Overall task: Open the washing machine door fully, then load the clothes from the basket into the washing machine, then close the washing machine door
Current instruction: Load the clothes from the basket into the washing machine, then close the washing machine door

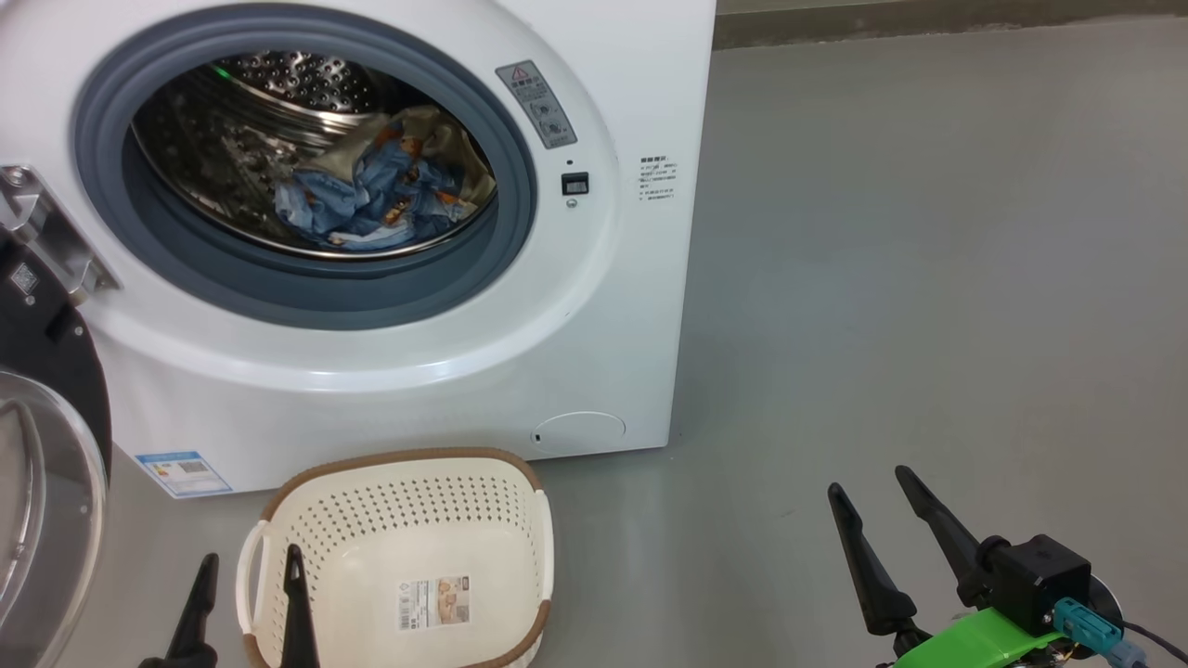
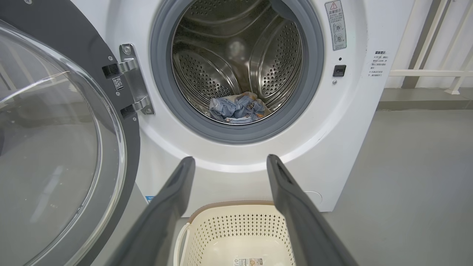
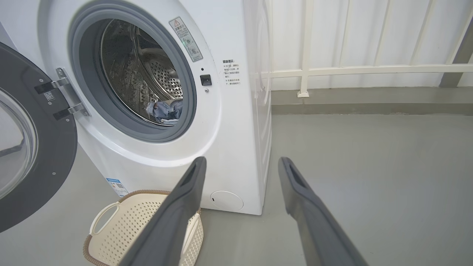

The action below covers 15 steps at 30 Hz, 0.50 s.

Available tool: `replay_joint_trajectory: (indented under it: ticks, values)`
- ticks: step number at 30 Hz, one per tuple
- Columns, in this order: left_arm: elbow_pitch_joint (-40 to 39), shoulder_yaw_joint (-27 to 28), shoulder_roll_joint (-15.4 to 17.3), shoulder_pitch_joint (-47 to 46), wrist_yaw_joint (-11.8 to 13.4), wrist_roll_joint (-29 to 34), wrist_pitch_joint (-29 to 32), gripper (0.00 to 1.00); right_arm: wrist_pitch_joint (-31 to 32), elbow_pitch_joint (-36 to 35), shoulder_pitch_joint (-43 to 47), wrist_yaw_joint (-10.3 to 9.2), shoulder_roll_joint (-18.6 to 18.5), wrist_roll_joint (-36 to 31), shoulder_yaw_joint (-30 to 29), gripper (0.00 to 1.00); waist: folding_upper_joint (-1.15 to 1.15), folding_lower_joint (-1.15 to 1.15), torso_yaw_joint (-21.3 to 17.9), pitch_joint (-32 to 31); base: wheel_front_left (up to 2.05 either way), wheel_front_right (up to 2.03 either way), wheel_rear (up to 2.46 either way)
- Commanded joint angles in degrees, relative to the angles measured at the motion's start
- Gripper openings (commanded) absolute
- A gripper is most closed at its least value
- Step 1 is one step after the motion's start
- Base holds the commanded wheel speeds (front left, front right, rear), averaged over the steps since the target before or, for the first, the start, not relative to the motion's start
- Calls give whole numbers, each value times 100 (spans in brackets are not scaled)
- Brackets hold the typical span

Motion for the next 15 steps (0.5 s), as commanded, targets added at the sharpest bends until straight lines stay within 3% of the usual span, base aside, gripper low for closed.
replay_joint_trajectory:
  ticks: [1,10,15]
  values:
    - [-130,196,156,-151,57,59,17,100,-8,-142,-53,9,-7,4,128,100,0,0,3,-5,0,0,0]
    - [-90,179,164,-176,90,64,23,100,-6,-130,-55,9,-7,14,122,100,0,0,12,-44,-4,4,0]
    - [-103,208,155,-166,128,58,13,100,-7,-119,-47,9,-7,27,130,100,0,0,9,-69,-64,64,0]
